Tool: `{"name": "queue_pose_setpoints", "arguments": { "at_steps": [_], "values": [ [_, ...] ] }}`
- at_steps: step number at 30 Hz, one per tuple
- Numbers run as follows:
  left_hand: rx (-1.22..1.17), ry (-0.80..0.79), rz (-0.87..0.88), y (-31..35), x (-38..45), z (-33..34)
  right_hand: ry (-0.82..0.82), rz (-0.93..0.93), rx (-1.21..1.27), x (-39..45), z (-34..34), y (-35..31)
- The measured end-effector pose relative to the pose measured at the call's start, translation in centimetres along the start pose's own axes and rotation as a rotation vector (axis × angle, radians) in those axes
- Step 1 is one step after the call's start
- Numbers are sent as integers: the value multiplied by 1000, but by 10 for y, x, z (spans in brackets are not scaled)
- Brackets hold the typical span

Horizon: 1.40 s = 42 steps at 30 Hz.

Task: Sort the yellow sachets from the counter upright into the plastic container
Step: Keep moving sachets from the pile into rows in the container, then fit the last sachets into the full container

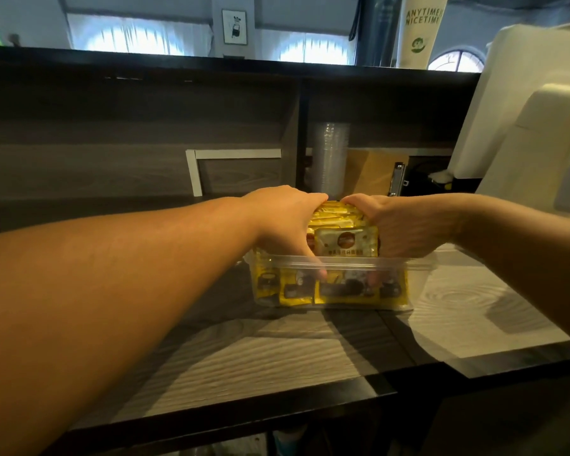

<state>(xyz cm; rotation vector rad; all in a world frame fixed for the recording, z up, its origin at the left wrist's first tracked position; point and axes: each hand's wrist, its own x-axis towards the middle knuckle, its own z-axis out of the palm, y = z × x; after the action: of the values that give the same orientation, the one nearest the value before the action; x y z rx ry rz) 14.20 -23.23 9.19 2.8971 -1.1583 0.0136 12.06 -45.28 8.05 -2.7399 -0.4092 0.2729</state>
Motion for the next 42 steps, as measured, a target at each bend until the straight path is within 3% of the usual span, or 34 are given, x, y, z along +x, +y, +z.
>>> {"name": "queue_pose_setpoints", "arguments": {
  "at_steps": [4, 11, 15, 20, 23, 26, 27, 29, 31, 35, 37, 39, 42],
  "values": [
    [8, -82, 17, 1, -3, -4, 97, -60, -366, -3, 4, -14],
    [102, 137, 74, -9, -7, 4, 282, -85, -553, -11, 9, -18],
    [25, 57, 44, -9, -5, 2, 210, -124, -505, -8, 5, -16],
    [-229, -17, 23, -8, -15, -14, 63, -80, -140, -18, -8, -23],
    [-402, 170, 2, -3, -30, -22, 110, -18, 47, -33, -16, -30],
    [-472, 527, 27, 11, -50, -19, 467, -51, -127, -51, -20, -47],
    [-428, 575, 54, 17, -57, -17, 515, -109, -151, -58, -19, -53],
    [-339, 504, 82, 29, -70, -11, 413, -175, -167, -69, -12, -64],
    [-273, 321, 33, 36, -75, -6, 242, -131, -241, -72, -3, -68],
    [-90, 33, -22, 41, -70, 5, 64, -22, -299, -67, 9, -69],
    [-27, -27, -5, 41, -65, 8, -103, 26, -335, -63, 17, -68],
    [-17, -58, -8, 40, -61, 10, -152, -10, -488, -57, 25, -67],
    [-31, -88, -27, 36, -54, 10, -252, -18, -484, -57, 26, -72]
  ]
}}
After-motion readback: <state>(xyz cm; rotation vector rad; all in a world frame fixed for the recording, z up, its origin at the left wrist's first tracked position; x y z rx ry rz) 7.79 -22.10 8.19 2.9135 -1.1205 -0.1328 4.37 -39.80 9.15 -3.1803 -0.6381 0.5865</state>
